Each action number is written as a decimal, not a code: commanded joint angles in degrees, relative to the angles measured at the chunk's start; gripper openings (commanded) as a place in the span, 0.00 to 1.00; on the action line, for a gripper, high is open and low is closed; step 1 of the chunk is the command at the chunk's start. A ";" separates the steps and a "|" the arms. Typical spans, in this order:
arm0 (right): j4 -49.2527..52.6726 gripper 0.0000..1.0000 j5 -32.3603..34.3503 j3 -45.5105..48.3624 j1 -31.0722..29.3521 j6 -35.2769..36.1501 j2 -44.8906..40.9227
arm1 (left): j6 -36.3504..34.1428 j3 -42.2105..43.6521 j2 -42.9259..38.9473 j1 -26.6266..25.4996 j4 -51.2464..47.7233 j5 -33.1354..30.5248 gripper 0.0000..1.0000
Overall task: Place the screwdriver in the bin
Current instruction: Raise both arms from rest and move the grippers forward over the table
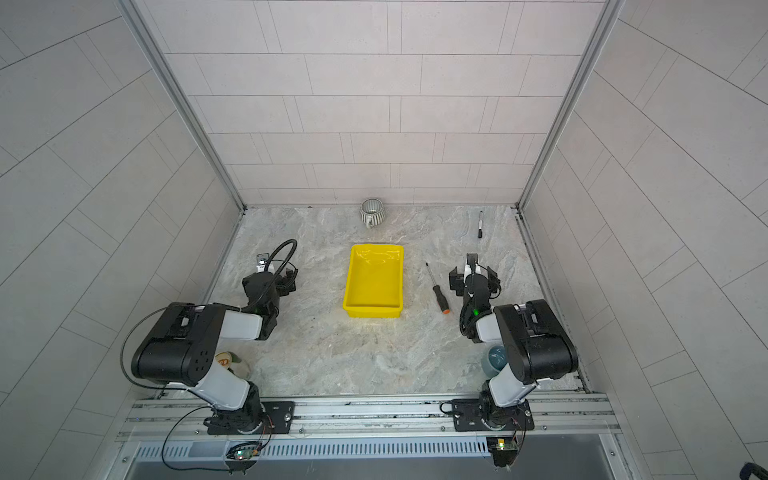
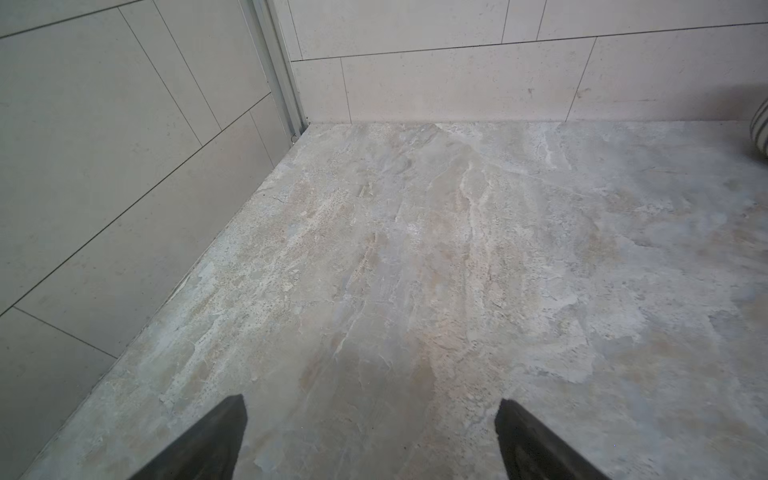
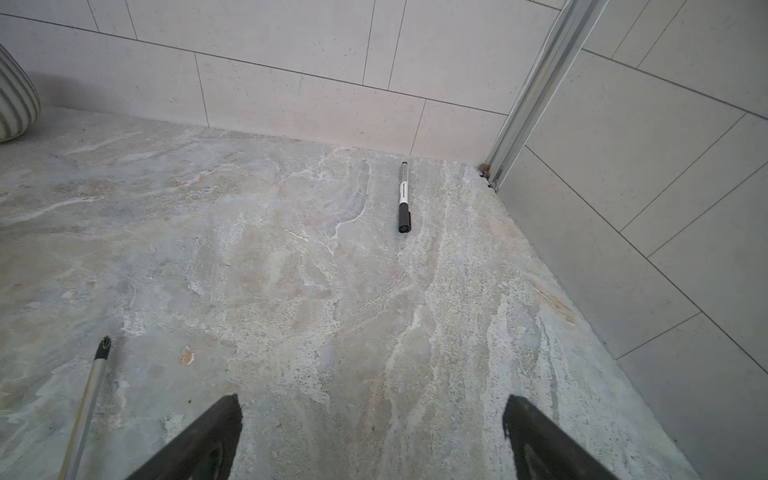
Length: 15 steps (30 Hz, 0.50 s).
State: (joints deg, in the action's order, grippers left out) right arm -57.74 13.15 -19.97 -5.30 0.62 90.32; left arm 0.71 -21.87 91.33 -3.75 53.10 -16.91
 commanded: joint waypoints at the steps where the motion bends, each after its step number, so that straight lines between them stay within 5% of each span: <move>1: -0.06 0.99 -0.21 0.11 0.12 0.12 0.29 | 0.90 -0.54 -0.37 0.27 0.44 0.21 1.00; 15: -0.58 0.99 0.03 0.36 0.03 0.52 0.29 | 0.87 -0.54 -0.43 0.23 0.42 0.13 1.00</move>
State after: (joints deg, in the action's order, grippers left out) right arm -57.63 13.06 -19.97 -5.30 0.64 90.32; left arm 0.71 -21.87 91.33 -3.75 53.10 -16.88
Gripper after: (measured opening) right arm 0.995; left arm 0.999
